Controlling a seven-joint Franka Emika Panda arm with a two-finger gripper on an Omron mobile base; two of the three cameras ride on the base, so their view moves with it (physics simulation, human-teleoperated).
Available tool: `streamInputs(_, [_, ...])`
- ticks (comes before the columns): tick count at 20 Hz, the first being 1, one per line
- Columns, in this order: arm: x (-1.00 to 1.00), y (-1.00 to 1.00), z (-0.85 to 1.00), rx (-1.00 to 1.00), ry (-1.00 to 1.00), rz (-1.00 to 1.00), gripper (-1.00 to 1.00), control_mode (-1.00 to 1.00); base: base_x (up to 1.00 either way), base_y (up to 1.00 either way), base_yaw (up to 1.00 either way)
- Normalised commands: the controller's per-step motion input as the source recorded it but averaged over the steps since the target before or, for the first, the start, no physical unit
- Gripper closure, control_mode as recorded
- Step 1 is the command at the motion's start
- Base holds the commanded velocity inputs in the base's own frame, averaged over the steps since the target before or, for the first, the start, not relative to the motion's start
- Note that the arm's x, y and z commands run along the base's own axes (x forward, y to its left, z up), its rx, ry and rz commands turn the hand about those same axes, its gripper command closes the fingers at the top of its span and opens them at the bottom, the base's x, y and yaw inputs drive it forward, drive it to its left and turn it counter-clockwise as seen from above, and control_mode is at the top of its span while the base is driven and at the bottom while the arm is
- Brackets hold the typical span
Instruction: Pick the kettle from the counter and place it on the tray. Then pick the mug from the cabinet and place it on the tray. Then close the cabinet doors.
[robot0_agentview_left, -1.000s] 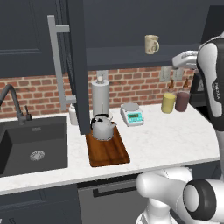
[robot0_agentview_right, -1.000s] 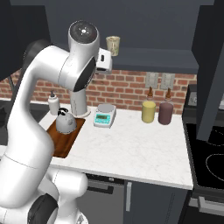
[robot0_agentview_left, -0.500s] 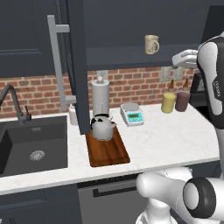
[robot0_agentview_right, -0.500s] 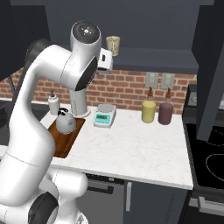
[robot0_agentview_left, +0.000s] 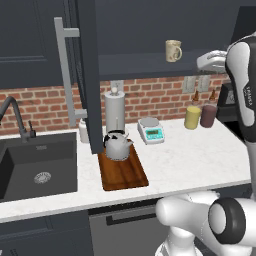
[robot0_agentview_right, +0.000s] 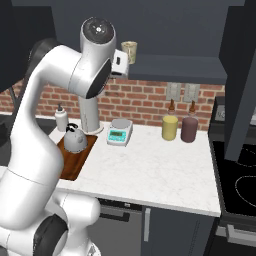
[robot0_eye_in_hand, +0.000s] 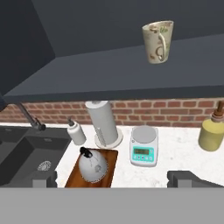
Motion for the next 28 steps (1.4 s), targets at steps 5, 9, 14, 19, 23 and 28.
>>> streamInputs(5, [0.05, 0.0, 0.09, 0.0, 0.0, 0.0, -1.0, -1.0, 0.0, 0.0, 0.0])
streamInputs(9, [0.21, 0.0, 0.0, 0.0, 0.0, 0.0, -1.0, -1.0, 0.0, 0.0, 0.0])
streamInputs(14, [0.29, 0.0, 0.0, 0.0, 0.0, 0.0, -1.0, -1.0, 0.0, 0.0, 0.0])
streamInputs(19, [0.32, 0.0, 0.0, 0.0, 0.0, 0.0, -1.0, -1.0, 0.0, 0.0, 0.0])
streamInputs(23, [0.24, 0.0, -0.01, 0.0, 0.0, 0.0, -1.0, -1.0, 0.0, 0.0, 0.0])
streamInputs(28, [0.19, 0.0, -0.03, 0.0, 0.0, 0.0, -1.0, -1.0, 0.0, 0.0, 0.0])
